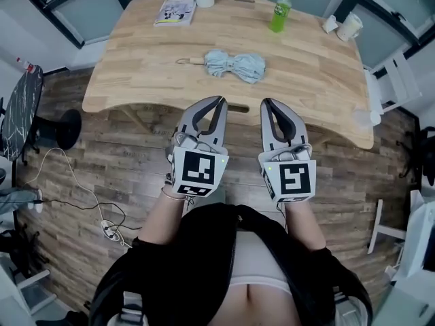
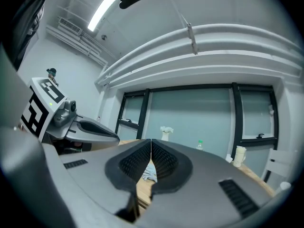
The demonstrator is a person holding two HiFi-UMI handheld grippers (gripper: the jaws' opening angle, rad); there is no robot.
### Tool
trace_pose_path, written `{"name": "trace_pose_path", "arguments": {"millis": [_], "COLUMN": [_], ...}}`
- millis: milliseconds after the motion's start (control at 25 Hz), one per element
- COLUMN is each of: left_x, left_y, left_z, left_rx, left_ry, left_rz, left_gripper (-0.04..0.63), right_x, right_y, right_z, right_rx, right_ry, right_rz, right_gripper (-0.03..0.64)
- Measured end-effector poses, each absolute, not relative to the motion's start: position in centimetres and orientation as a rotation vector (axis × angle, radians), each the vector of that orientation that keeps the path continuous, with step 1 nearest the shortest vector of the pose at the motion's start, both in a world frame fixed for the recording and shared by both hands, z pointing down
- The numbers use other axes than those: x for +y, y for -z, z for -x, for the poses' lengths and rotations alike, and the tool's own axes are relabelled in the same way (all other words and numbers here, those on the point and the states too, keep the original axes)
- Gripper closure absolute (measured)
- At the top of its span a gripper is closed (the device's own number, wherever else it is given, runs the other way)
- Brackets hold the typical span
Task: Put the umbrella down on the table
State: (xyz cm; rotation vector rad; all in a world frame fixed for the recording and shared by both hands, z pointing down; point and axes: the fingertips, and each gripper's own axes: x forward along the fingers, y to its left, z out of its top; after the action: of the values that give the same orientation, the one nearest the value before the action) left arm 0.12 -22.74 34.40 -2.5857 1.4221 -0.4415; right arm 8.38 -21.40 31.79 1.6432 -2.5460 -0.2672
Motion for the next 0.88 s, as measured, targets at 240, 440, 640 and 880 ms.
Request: {"name": "trace_pose_path", "arguments": {"millis": [240,440,640,880], "left_x": [-17.1,-13.4,-11.5,-10.1], "left_y": [-33.5,-33.3,-32.6,-32.8], "left_z": [-0.5,-1.3,-1.5,-2.2], "left_rx": [1.467,1.486,1.495,1.452], "left_ry": [0.336,0.347,0.344,0.365], "left_rz": [2.593,2.575,2.555,2.551], "left_gripper": [0.583,0.583,0.583,0.583], "right_x": [-16.6,-13.3,-11.2,-10.0], "right_y": [-31.7,-32.2,-32.1,-31.7], "right_z": [-9.9,-10.2,-9.7,-9.7], "right_rx": [-2.558,-2.574,-2.598,-2.604], "right_ry": [0.266,0.243,0.233,0.256], "right_rz": [-1.647,-1.614,-1.572,-1.549], "right_gripper": [0.588,0.588,0.588,0.588]}}
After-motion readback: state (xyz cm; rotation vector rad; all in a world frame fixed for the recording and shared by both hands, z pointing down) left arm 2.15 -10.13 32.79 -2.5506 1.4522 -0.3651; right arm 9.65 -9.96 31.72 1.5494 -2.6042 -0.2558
